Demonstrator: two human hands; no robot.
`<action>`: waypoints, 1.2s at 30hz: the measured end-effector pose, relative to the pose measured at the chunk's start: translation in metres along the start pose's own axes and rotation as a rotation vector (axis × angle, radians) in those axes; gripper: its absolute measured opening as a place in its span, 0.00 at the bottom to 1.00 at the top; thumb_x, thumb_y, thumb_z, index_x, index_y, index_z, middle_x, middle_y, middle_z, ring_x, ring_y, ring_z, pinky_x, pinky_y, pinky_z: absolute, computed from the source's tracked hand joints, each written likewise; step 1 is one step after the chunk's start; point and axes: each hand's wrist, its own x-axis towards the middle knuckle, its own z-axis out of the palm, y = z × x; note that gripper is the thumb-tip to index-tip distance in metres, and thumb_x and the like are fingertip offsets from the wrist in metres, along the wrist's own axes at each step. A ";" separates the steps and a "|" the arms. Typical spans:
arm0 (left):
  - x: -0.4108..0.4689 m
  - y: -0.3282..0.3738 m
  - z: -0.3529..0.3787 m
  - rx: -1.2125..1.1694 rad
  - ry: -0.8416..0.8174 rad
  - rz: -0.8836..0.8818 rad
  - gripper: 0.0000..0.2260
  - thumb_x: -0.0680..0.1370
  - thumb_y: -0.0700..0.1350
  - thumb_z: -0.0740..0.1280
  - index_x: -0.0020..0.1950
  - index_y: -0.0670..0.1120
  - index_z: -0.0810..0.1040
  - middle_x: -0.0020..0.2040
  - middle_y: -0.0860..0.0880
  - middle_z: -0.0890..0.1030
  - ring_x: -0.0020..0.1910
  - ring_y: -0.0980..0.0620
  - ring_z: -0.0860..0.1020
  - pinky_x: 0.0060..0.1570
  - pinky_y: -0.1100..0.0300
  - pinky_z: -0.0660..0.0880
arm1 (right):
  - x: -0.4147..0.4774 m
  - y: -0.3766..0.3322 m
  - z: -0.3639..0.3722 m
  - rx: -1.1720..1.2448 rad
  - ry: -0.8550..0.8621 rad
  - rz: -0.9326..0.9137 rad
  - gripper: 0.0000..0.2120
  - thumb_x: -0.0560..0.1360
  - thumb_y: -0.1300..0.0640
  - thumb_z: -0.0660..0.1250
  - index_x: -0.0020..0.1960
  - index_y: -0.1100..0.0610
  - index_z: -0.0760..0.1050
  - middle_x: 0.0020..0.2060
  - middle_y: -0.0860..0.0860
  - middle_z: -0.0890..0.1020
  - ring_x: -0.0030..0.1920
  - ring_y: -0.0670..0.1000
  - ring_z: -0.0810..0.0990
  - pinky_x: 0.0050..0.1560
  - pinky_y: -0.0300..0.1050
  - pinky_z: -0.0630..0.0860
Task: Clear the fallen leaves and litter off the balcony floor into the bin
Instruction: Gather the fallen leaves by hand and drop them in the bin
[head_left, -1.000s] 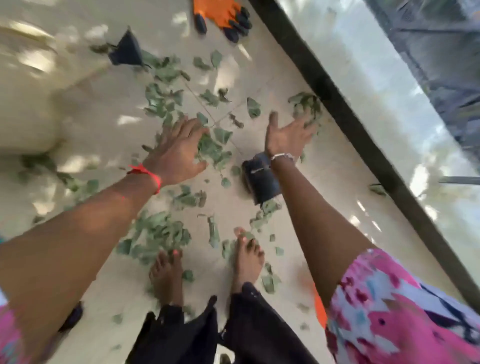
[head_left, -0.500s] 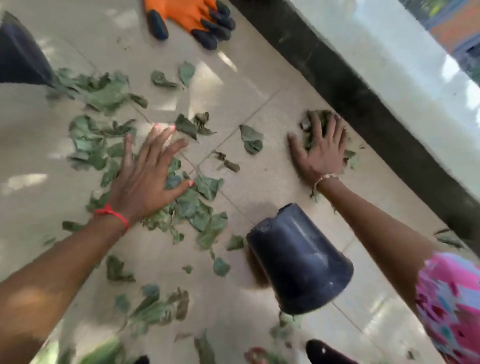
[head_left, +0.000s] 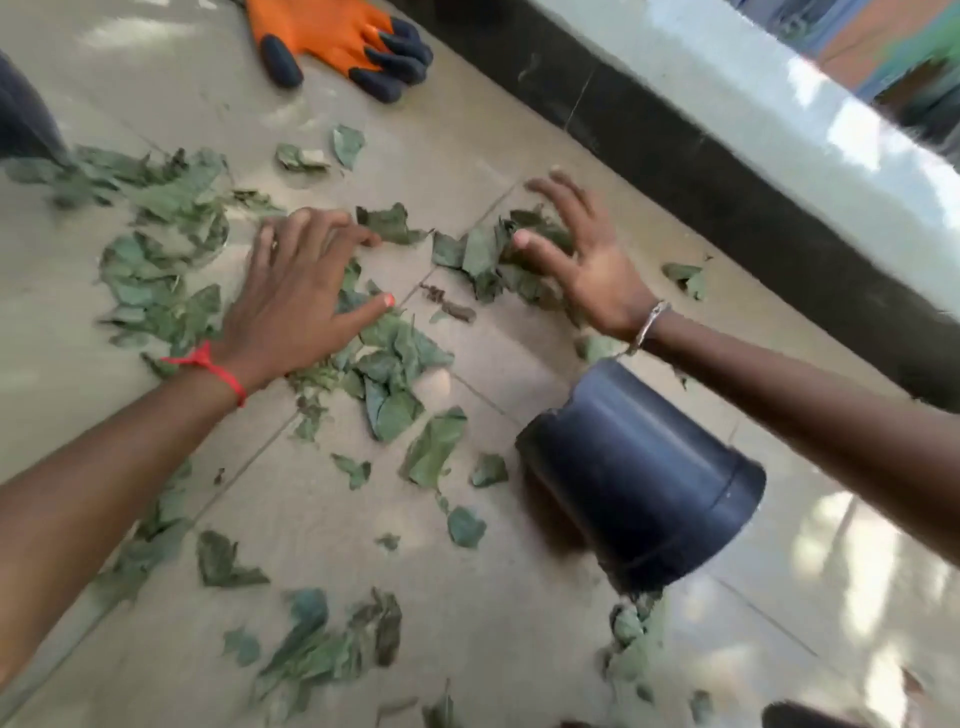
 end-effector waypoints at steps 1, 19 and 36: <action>-0.002 0.001 -0.004 -0.028 -0.029 0.008 0.29 0.73 0.64 0.53 0.67 0.48 0.64 0.67 0.46 0.65 0.69 0.46 0.60 0.71 0.44 0.51 | -0.002 0.005 -0.004 -0.041 0.016 0.040 0.34 0.71 0.33 0.52 0.72 0.48 0.60 0.74 0.52 0.57 0.73 0.52 0.58 0.71 0.55 0.58; -0.054 0.015 -0.017 -0.011 -0.093 0.097 0.35 0.72 0.67 0.46 0.71 0.46 0.61 0.73 0.45 0.59 0.74 0.46 0.53 0.69 0.50 0.42 | -0.122 0.075 -0.039 -0.222 -0.162 0.035 0.54 0.60 0.24 0.55 0.74 0.59 0.54 0.74 0.59 0.55 0.74 0.58 0.54 0.74 0.58 0.48; -0.045 0.000 -0.006 -0.041 0.054 0.020 0.31 0.74 0.66 0.47 0.70 0.48 0.62 0.72 0.47 0.58 0.75 0.46 0.51 0.73 0.46 0.40 | 0.025 -0.006 0.016 -0.087 -0.286 0.078 0.37 0.71 0.35 0.47 0.74 0.55 0.53 0.72 0.56 0.60 0.71 0.55 0.61 0.73 0.56 0.55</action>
